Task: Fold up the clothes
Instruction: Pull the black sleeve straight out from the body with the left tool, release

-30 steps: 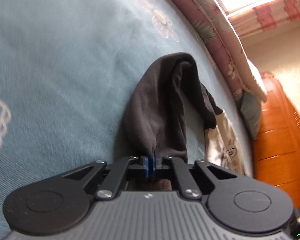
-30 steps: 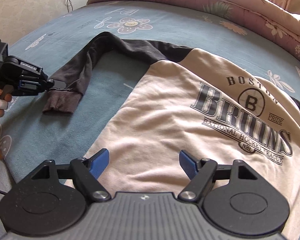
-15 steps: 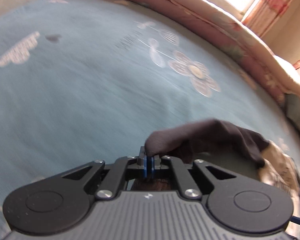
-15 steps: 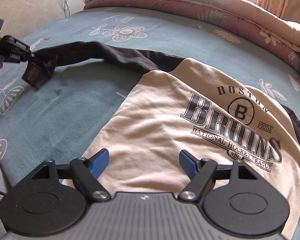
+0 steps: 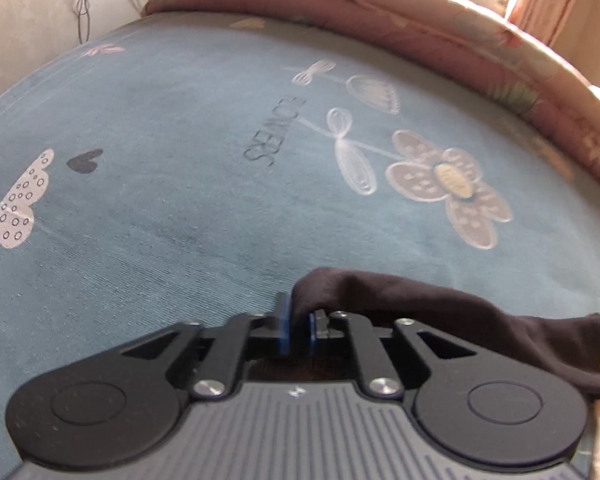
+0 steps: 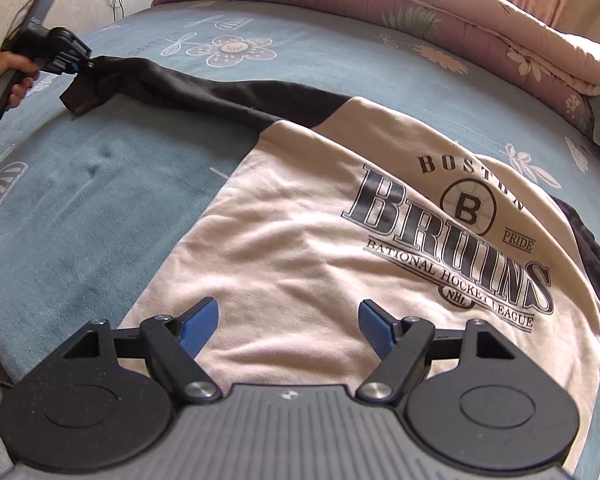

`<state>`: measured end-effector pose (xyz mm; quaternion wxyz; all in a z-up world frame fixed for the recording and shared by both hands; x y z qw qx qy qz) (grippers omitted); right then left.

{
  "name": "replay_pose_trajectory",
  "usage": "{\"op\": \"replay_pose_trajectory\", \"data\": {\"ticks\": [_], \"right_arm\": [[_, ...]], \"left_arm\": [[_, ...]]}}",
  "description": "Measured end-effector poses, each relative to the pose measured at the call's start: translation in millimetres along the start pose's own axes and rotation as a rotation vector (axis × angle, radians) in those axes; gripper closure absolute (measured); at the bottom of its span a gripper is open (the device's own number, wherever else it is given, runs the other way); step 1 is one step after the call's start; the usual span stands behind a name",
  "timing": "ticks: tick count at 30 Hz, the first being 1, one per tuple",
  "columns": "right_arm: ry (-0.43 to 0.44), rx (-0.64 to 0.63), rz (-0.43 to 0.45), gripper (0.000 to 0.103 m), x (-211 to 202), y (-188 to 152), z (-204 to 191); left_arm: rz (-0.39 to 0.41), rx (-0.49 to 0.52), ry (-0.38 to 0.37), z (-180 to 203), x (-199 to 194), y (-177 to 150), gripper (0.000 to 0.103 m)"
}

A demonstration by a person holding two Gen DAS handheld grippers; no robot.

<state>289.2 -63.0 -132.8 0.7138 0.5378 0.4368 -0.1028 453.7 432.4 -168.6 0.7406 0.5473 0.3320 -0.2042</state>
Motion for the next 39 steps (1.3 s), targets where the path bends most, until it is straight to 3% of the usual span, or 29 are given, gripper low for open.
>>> {"op": "replay_pose_trajectory", "data": {"ticks": [5,7,9,13,16,20,21,22,30,34,36,39], "right_arm": [[0.006,0.005,-0.005,0.022,0,-2,0],[0.012,0.008,0.000,0.022,-1,-1,-1],[0.018,0.007,0.008,0.022,-2,0,-2],[0.032,0.008,0.015,0.021,-5,1,-6],[0.036,0.008,0.012,0.021,-4,0,-8],[0.040,0.008,0.009,0.020,-4,-1,-11],[0.041,0.007,0.008,0.020,-4,-1,-12],[0.040,0.006,0.006,0.020,-3,-1,-12],[0.044,0.024,0.013,0.020,1,1,-12],[0.119,0.051,0.025,0.020,2,13,-22],[0.167,0.043,0.048,0.020,1,30,-34],[0.238,0.031,0.083,0.020,1,54,-53]], "left_arm": [[0.004,-0.132,-0.071,-18,-17,-2,0.082],[0.013,-0.183,-0.108,-25,-32,-4,0.074],[0.030,-0.238,-0.137,-36,-49,-12,0.060],[0.064,-0.396,-0.165,-68,-69,-27,0.058],[0.038,-0.576,-0.239,-84,-71,-47,0.058],[-0.031,-0.713,-0.322,-74,-55,-84,0.057],[-0.054,-0.729,-0.326,-70,-48,-92,0.057],[-0.023,-0.728,-0.333,-68,-46,-92,0.055],[0.001,-0.682,-0.314,-56,-19,-68,0.055],[0.021,-0.676,-0.299,-52,-16,-65,0.055],[0.032,-0.661,-0.273,-51,-15,-63,0.063],[0.049,-0.696,-0.259,-50,-11,-61,0.066]]}}
Point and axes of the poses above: each gripper's, at about its wrist camera, not at the fingertips, and x roughly the way its jaws point, z to its right, y to its top, the point moved 7 cm from there along x, roughly the way its jaws point, and after that the axes turned 8 degrees about z, right-handed, at the moved point
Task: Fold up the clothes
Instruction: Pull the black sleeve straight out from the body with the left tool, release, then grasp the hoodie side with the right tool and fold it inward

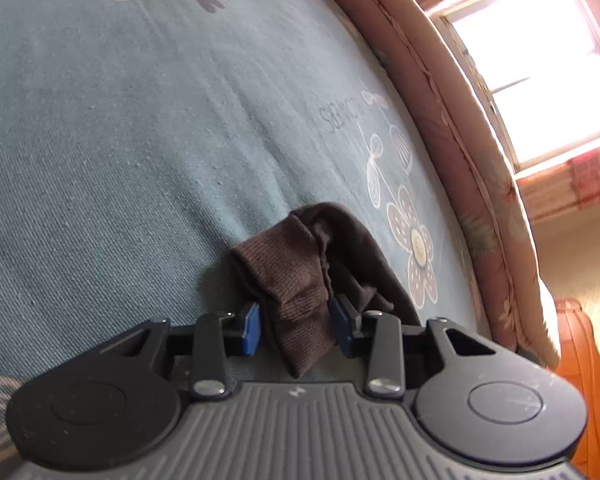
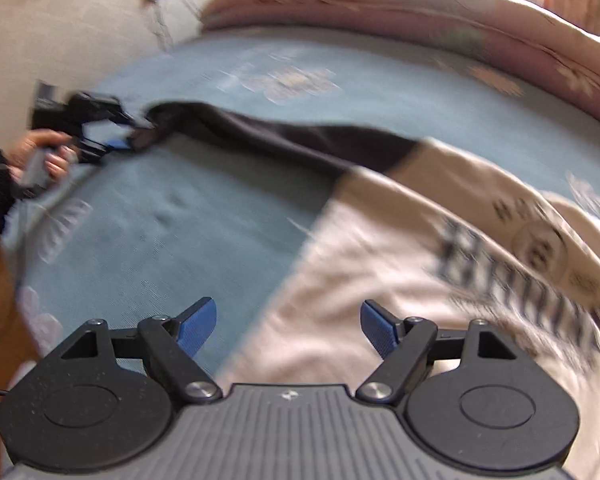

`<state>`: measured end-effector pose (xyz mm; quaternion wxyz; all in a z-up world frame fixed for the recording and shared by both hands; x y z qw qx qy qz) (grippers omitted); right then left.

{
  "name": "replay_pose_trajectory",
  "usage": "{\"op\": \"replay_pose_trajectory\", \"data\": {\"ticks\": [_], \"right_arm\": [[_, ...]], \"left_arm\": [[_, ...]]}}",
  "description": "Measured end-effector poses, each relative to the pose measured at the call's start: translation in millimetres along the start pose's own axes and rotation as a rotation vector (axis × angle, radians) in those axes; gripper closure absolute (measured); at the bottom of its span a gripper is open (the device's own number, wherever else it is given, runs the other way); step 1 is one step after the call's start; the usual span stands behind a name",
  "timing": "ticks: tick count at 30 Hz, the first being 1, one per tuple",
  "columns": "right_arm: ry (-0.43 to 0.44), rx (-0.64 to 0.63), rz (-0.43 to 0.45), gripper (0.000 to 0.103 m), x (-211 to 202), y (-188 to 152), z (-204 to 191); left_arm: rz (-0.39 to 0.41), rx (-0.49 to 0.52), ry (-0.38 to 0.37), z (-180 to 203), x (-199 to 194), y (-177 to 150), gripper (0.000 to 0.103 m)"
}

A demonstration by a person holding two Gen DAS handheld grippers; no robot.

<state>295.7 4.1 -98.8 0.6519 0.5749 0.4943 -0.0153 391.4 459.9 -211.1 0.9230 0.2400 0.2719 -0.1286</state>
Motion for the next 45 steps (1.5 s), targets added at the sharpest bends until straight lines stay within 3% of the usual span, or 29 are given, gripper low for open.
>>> {"op": "replay_pose_trajectory", "data": {"ticks": [6,16,20,27,32,35,43,45], "right_arm": [[0.059,-0.078,0.028,0.019,12,20,-34],[0.027,-0.115,0.006,0.019,17,12,-33],[0.015,-0.100,0.003,0.019,17,10,-26],[0.011,-0.088,0.001,0.019,16,8,-21],[0.008,-0.083,-0.001,0.019,14,6,-17],[0.007,-0.077,-0.004,0.019,13,5,-15],[-0.001,-0.062,-0.023,0.018,17,-1,-8],[0.000,-0.061,-0.023,0.018,19,2,-5]], "left_arm": [[0.014,0.063,0.045,5,1,0,0.090],[0.091,0.219,0.092,31,-24,50,0.095],[0.113,0.272,0.093,30,-54,73,0.095],[0.110,0.316,0.095,36,-76,85,0.095],[0.107,0.311,0.128,23,-84,82,0.095],[0.067,0.379,0.118,34,-77,62,0.101],[-0.046,0.570,0.082,65,-57,7,0.100],[-0.074,0.618,0.073,73,-52,-7,0.096]]}}
Point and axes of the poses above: each gripper's, at about its wrist camera, not at the fingertips, and x roughly the way its jaws point, z to its right, y to its top, the point moved 7 cm from there along x, roughly the way its jaws point, and after that the axes turned 8 degrees about z, right-handed, at the moved point
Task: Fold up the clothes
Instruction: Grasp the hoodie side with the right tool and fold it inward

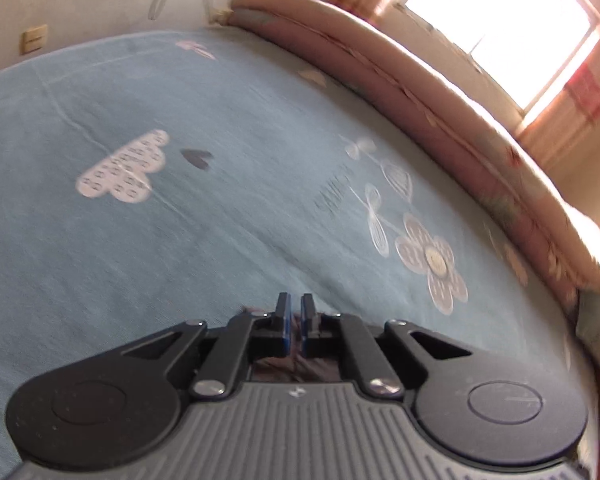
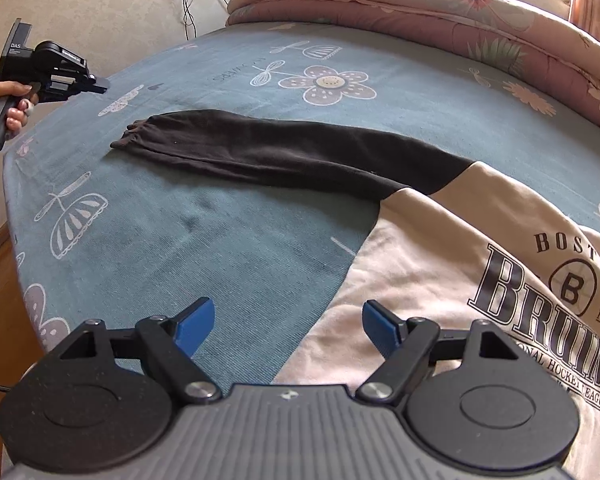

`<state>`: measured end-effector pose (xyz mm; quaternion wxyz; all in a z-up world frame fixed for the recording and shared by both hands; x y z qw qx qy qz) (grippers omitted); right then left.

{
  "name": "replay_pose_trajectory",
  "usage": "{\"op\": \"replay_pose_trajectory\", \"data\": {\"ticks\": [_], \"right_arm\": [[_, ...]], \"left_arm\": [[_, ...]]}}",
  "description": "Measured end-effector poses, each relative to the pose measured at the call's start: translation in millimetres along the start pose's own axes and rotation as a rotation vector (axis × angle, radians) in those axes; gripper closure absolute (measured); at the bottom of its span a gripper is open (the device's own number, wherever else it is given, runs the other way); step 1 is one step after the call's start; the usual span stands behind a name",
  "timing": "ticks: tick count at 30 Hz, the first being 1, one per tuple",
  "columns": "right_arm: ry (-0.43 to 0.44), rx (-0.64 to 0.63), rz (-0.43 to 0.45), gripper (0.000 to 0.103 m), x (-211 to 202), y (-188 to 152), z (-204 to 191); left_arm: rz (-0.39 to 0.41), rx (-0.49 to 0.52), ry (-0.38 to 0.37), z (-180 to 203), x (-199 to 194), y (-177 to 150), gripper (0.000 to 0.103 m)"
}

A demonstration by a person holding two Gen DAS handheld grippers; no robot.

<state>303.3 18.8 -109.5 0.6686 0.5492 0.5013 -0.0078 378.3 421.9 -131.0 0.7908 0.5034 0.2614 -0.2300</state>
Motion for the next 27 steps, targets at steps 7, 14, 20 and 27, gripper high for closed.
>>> {"op": "replay_pose_trajectory", "data": {"ticks": [7,14,20,27], "right_arm": [[0.009,0.042,0.060,0.014,36,39,28],[-0.040,0.065,0.039,0.014,114,55,50],[0.055,0.170,-0.022,0.000,100,18,41],[0.051,0.164,-0.018,0.003,54,30,66]], "left_arm": [[-0.069,0.205,-0.055,63,28,-28,0.086],[-0.088,0.296,-0.016,71,61,-52,0.067],[-0.116,0.302,-0.026,51,28,-75,0.065],[-0.108,0.353,-0.084,95,14,-57,0.058]]}}
Point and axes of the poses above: each gripper's, at about its wrist camera, not at the fingertips, and x roughly the way its jaws point, z to its right, y to its top, the point moved 7 cm from there along x, roughly the way its jaws point, and after that the axes turned 8 degrees about z, right-handed, at the moved point
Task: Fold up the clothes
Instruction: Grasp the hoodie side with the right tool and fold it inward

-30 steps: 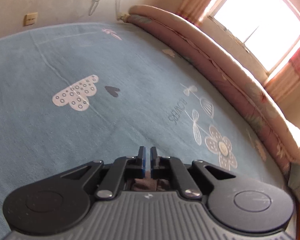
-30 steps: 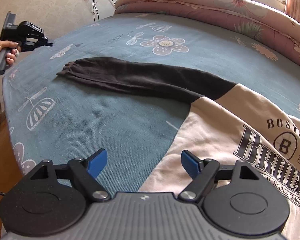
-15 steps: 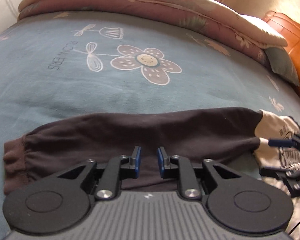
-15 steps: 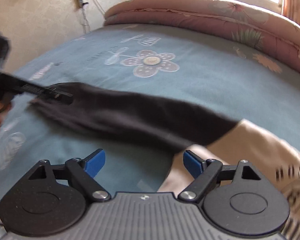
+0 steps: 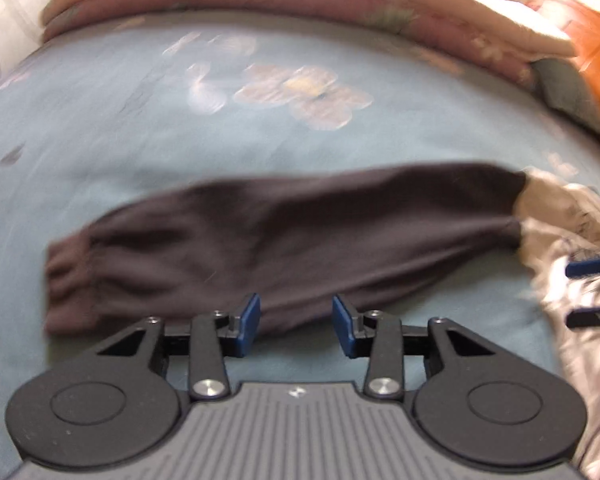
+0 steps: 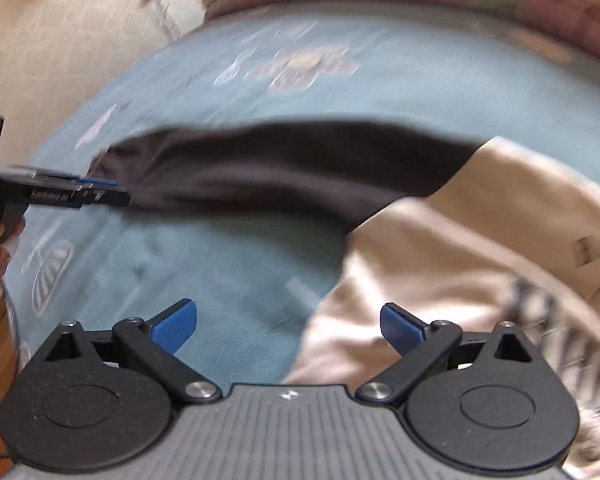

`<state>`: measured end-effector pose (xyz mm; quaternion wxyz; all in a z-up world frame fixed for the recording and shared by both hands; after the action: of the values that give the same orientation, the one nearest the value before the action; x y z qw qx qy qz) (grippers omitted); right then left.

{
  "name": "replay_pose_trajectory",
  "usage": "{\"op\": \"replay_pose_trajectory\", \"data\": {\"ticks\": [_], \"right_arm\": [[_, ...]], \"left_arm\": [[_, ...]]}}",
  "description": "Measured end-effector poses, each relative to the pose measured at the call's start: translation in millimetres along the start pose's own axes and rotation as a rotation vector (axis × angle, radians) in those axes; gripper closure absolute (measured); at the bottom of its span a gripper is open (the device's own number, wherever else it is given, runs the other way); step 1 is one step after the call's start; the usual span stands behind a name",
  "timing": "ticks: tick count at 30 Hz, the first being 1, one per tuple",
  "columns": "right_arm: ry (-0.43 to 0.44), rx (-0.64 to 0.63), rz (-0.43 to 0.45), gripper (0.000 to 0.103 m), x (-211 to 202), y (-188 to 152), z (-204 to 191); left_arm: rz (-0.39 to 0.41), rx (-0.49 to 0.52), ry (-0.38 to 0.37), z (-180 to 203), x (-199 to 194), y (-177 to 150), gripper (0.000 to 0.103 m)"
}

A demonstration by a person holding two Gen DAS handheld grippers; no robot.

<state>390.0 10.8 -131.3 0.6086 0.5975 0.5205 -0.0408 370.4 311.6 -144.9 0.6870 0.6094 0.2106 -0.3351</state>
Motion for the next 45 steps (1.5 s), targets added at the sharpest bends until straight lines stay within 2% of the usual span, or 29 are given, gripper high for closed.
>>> {"op": "replay_pose_trajectory", "data": {"ticks": [4,7,10,13,16,20,25,30,32,36,37,40,42,45], "right_arm": [[-0.059,0.026,0.058,0.003,-34,22,46],[-0.106,0.050,0.080,0.003,-58,30,96],[-0.138,0.107,0.096,0.003,-78,27,151],[-0.075,0.166,0.103,0.003,-81,27,196],[-0.032,0.154,0.103,0.003,-69,33,225],[-0.048,0.139,0.078,0.003,-56,40,273],[-0.058,0.251,0.101,0.002,-71,36,354],[-0.021,0.412,0.053,0.002,-70,11,420],[0.001,0.446,0.047,0.001,-67,2,430],[0.167,0.509,0.056,0.000,-66,-8,423],[0.187,0.504,0.057,0.000,-65,-10,418],[0.250,0.474,0.059,0.000,-73,-19,387],[0.296,0.434,0.068,0.000,-85,-26,360],[0.349,0.368,0.065,0.000,-111,-42,316]], "left_arm": [[0.014,0.030,-0.135,58,17,32,0.057],[0.015,0.041,-0.241,105,36,55,0.051],[0.012,-0.015,-0.363,151,59,79,0.049],[0.010,-0.055,-0.453,196,89,100,0.047],[-0.014,-0.102,-0.434,198,111,106,0.047],[-0.047,-0.166,-0.402,197,141,114,0.047],[-0.088,-0.246,-0.361,197,177,123,0.047],[-0.161,-0.304,-0.322,179,207,121,0.045],[-0.206,-0.294,-0.323,173,215,114,0.044],[-0.235,-0.319,-0.365,172,219,105,0.040],[-0.250,-0.326,-0.375,174,219,104,0.039],[-0.297,-0.266,-0.397,188,206,93,0.037],[-0.302,-0.205,-0.397,199,190,85,0.037],[-0.279,-0.145,-0.445,213,154,69,0.036]]}}
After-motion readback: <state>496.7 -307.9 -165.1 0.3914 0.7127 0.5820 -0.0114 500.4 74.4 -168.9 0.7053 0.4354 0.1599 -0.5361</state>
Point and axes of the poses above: each gripper's, at about its wrist camera, not at the fingertips, and x roughly the way its jaws point, z to its right, y to its top, the point moved 7 cm from there along x, roughly the way its jaws point, and after that the axes turned 8 degrees about z, right-handed, at the moved point
